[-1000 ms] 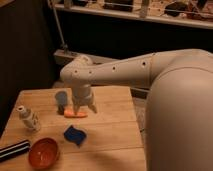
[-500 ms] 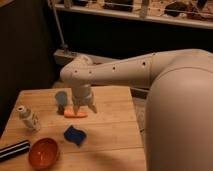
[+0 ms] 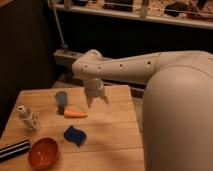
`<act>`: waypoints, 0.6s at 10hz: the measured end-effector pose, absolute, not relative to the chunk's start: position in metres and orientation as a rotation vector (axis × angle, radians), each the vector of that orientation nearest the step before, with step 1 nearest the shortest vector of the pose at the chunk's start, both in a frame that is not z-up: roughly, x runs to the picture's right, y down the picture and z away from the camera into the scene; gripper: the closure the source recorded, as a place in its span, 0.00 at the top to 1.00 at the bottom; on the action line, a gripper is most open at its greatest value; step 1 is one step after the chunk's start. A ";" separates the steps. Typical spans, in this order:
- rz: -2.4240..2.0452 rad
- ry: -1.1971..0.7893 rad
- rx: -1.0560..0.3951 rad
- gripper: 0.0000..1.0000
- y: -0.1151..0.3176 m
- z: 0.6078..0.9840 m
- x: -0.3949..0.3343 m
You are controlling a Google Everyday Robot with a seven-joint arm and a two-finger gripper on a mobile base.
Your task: Drag the pepper across the table
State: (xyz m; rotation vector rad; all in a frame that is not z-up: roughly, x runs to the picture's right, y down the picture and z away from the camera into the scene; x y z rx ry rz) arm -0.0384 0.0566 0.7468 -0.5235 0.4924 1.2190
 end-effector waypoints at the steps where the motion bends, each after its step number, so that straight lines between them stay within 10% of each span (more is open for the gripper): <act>1: 1.162 0.458 -0.543 0.65 0.050 0.750 -0.038; 6: 0.794 0.198 -0.720 0.65 0.025 0.763 -0.076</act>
